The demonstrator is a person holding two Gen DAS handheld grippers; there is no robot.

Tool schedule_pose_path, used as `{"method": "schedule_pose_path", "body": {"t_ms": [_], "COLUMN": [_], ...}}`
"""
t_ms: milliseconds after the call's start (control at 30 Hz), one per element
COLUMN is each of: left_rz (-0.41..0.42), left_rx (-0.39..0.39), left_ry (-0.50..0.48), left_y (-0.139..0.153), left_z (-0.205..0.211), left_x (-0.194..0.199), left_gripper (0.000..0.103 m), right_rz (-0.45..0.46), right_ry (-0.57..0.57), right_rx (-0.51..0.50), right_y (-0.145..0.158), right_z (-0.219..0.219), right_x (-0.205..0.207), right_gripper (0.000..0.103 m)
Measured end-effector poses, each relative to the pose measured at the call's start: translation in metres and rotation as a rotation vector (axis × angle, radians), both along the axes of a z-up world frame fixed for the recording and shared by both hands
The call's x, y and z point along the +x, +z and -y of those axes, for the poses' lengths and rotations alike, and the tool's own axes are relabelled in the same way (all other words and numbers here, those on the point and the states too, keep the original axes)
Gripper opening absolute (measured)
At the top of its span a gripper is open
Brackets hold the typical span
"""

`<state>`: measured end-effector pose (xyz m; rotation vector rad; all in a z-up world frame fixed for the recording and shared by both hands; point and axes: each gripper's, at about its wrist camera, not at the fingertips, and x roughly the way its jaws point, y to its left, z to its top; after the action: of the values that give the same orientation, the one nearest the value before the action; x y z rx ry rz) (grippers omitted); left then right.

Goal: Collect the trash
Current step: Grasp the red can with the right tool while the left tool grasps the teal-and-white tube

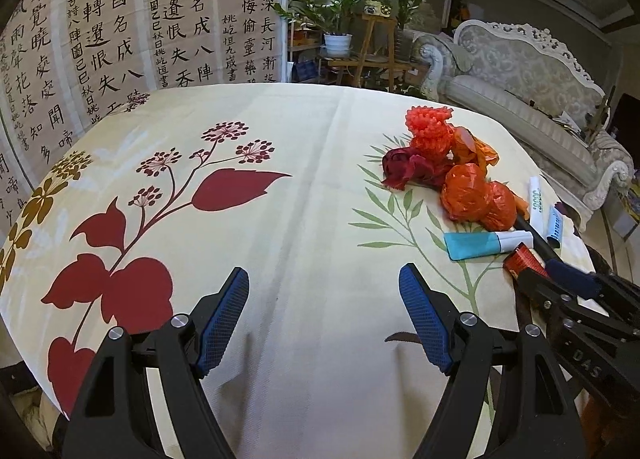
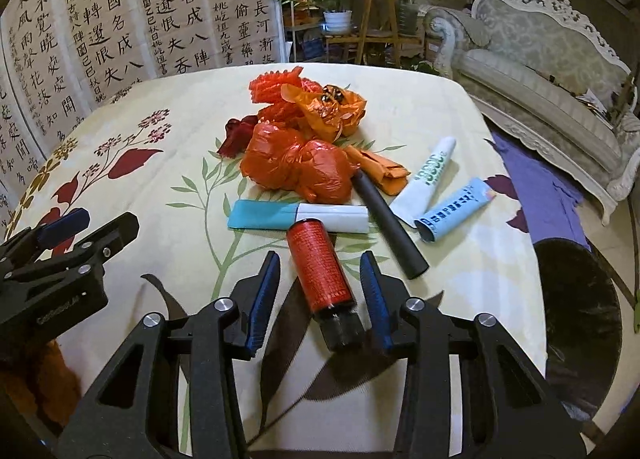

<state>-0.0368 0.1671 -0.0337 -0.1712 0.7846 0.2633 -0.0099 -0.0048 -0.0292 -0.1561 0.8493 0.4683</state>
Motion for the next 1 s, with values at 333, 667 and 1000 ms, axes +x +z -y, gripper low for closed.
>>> {"method": "schedule_pose_path", "body": {"t_ms": [333,667,1000], "left_rz": [-0.002,-0.020,-0.060], "left_rx": [0.013,0.048,0.095], "left_ry": [-0.081,-0.205,-0.318], "left_y": [0.000,-0.001,-0.007], "left_z": [0.023,0.062,0.090], "left_x": [0.008,0.030,0.063], "left_gripper": [0.075,0.075,0.075], "right_rz": [0.015,0.020,0.008], "right_ry": [-0.060,-0.187,-0.200], "right_rx": [-0.017,-0.005,0.031], "right_y": [-0.004,-0.005,-0.007], "right_z": [0.027,0.075,0.085], "right_x": [-0.018,-0.008,0.010], "right_gripper": [0.024,0.024,0.024]}}
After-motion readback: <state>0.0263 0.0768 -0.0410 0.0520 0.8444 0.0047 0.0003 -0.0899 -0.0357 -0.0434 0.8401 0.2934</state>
